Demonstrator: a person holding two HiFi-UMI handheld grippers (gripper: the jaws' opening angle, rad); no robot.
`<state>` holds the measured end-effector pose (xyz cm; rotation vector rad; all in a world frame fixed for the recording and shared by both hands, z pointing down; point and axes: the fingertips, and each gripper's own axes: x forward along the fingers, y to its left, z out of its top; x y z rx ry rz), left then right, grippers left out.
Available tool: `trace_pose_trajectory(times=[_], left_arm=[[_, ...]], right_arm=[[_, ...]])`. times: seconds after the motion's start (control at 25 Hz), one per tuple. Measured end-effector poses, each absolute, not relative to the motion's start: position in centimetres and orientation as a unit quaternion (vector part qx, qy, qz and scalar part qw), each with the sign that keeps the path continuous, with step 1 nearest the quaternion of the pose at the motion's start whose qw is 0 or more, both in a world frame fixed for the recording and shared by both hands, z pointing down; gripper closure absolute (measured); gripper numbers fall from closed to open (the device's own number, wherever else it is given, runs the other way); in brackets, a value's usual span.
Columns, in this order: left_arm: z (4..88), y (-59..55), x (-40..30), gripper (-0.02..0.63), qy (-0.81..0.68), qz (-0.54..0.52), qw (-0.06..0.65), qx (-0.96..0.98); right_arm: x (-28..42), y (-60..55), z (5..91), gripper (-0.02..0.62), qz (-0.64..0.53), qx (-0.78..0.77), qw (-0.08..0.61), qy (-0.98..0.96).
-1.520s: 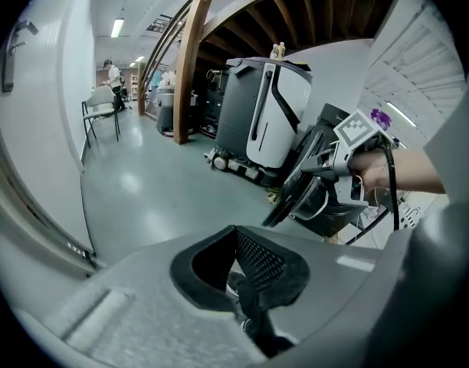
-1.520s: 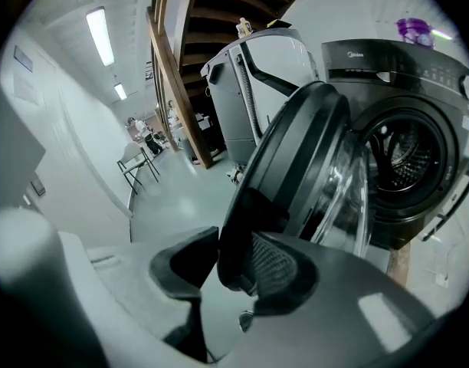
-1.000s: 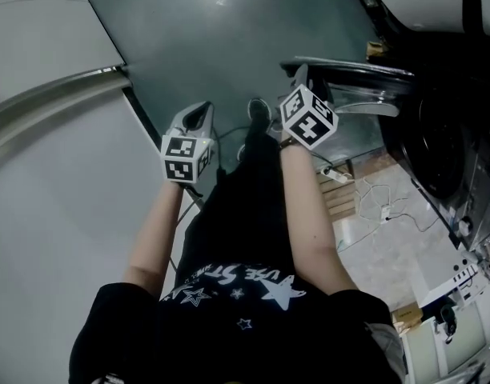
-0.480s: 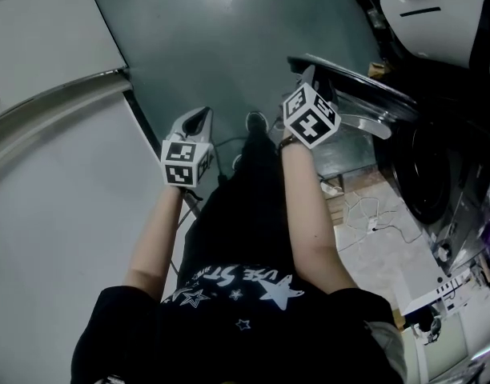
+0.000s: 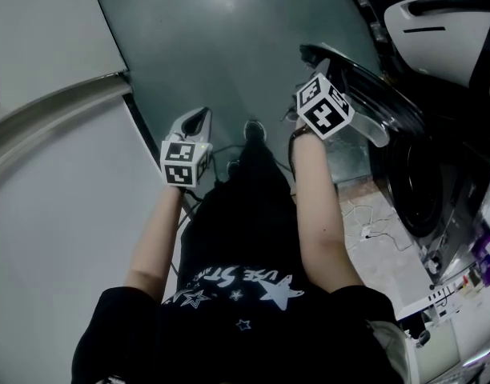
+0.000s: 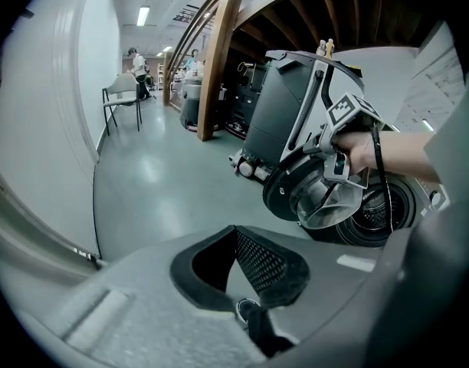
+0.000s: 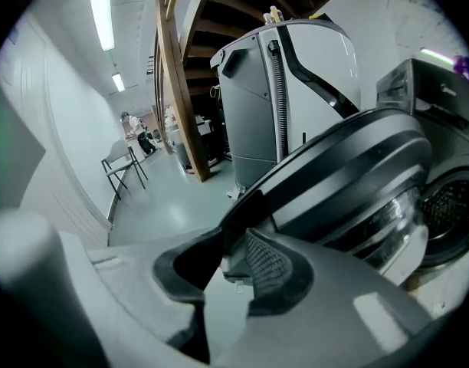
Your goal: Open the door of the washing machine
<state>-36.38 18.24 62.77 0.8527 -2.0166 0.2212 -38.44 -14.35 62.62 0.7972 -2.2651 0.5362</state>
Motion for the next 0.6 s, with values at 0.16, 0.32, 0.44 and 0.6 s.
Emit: trace_pose_trajectory(times=[0.16, 0.32, 0.44, 0.6], left_arm=[[62.8, 18.3, -36.8, 0.595, -0.819, 0.092, 0.447, 0.349], [61.8, 18.8, -36.8, 0.595, -0.827, 0.081, 0.433, 0.349], [61.0, 19.8, -35.7, 0.595, -0.827, 0.082, 0.425, 0.360], [59.1, 21.5, -33.6, 0.595, -0.828, 0.084, 0.410, 0.373]], right_arm=[[-38.6, -15.1, 62.1, 0.495, 0.197, 0.306, 0.330, -0.871], [-37.8, -14.3, 61.1, 0.494, 0.186, 0.301, 0.327, -0.876], [-36.6, -12.7, 60.0, 0.495, 0.185, 0.297, 0.320, -0.880], [-33.9, -10.4, 58.0, 0.495, 0.192, 0.298, 0.312, -0.881]])
